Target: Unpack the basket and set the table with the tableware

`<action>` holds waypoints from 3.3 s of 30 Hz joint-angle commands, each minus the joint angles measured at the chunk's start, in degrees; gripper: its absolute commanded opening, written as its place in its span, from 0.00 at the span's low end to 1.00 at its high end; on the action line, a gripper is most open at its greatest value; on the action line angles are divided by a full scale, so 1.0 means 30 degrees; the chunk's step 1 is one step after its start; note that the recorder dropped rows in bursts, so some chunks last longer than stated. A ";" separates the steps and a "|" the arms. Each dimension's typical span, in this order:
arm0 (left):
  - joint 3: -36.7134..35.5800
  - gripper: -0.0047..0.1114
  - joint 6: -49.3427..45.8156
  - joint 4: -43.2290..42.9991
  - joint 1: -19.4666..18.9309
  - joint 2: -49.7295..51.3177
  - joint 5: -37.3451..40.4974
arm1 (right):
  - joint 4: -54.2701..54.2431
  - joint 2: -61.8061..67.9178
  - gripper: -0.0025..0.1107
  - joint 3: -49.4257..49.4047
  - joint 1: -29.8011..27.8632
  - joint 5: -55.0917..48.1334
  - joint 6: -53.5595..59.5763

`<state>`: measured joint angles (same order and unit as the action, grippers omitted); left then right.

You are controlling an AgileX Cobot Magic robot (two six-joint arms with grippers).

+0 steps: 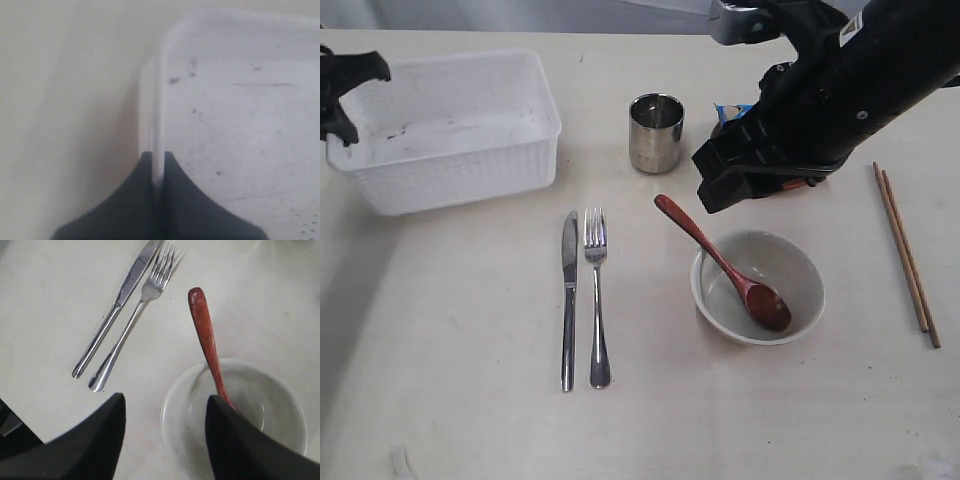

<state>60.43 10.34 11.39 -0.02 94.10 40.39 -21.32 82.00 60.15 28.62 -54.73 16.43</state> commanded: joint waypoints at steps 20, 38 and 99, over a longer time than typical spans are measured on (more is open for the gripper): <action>0.6893 0.78 -0.4011 0.1628 -0.0018 0.6228 0.2468 | 0.0449 -0.0296 0.44 0.0158 -0.0122 -0.0209 0.0117; 0.6764 0.22 -0.4532 0.3338 -0.0018 -0.2871 0.3370 | 0.1226 -0.3055 0.44 0.0158 -0.7279 -0.0051 -0.2308; -0.6333 0.04 -0.7512 0.4294 0.2011 -1.5070 -0.5007 | 0.4033 0.8220 0.02 -0.0965 -1.2348 0.4689 -0.1841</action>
<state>41.64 -11.96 24.54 5.60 49.16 25.88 -8.21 108.39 56.84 -8.38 -40.04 10.46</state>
